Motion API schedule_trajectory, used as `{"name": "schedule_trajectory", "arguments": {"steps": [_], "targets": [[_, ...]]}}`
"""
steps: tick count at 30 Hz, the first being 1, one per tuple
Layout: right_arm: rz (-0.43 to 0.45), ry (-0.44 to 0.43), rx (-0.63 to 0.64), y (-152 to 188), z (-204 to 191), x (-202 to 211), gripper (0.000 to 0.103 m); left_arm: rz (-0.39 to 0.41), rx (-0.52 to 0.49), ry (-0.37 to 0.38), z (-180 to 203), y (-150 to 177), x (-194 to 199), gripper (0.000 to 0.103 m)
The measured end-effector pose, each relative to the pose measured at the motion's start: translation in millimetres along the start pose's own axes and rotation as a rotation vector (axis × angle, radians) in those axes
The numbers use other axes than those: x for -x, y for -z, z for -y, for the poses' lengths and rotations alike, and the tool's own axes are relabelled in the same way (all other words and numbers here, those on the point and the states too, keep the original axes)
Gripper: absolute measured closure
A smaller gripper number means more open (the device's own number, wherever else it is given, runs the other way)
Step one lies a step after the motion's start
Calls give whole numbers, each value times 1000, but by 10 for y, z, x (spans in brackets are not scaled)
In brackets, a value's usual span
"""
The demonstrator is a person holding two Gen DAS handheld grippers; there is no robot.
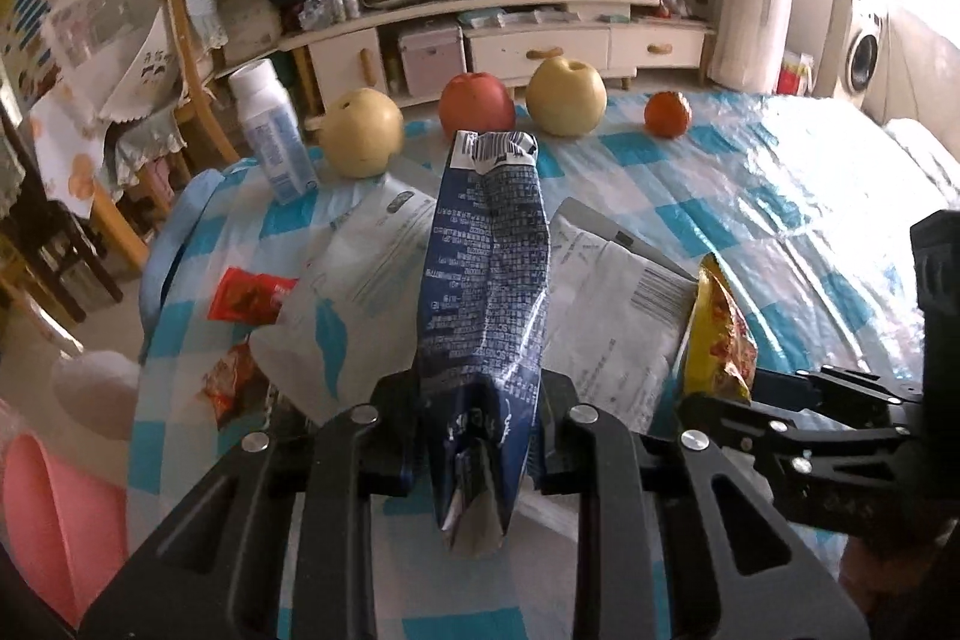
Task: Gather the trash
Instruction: 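Grasp the dark blue carton with the left tool while the right tool grasps the yellow snack bag, then carry both items to the pink bin and open both tools to drop them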
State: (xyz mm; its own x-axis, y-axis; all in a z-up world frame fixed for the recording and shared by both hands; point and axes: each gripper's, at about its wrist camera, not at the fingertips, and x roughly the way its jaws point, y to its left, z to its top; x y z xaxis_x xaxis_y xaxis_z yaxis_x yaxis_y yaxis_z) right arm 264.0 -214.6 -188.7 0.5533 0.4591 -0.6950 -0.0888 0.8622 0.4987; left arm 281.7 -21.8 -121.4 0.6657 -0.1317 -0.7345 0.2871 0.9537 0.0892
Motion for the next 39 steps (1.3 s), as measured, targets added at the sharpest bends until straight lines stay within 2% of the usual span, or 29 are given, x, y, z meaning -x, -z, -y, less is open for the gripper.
{"name": "schedule_trajectory", "arguments": {"steps": [8, 15, 23, 26, 29, 36, 39], "targets": [[34, 26, 17, 78, -11, 150, 59, 79, 106, 33, -224, 214, 358, 76], [99, 24, 36, 149, -115, 445, 61, 164, 187, 12, -580, 362, 741, 76], [188, 5, 79, 181, -547, 751, 61, 223, 302, -45, -1176, 522, 1072, 76], [218, -30, 124, 171, -906, 822, 61, 239, 345, -90, -1434, 588, 1181, 76], [206, -90, 158, 180, -1249, 777, 61, 258, 416, -130, -1749, 688, 1300, 76], [87, -289, 295, 308, -2464, 325, 61, 257, 623, -245, -2563, 1040, 1416, 76], [39, -345, 363, 376, -2995, 78, 61, 239, 692, -294, -2799, 1185, 1416, 76]]}}
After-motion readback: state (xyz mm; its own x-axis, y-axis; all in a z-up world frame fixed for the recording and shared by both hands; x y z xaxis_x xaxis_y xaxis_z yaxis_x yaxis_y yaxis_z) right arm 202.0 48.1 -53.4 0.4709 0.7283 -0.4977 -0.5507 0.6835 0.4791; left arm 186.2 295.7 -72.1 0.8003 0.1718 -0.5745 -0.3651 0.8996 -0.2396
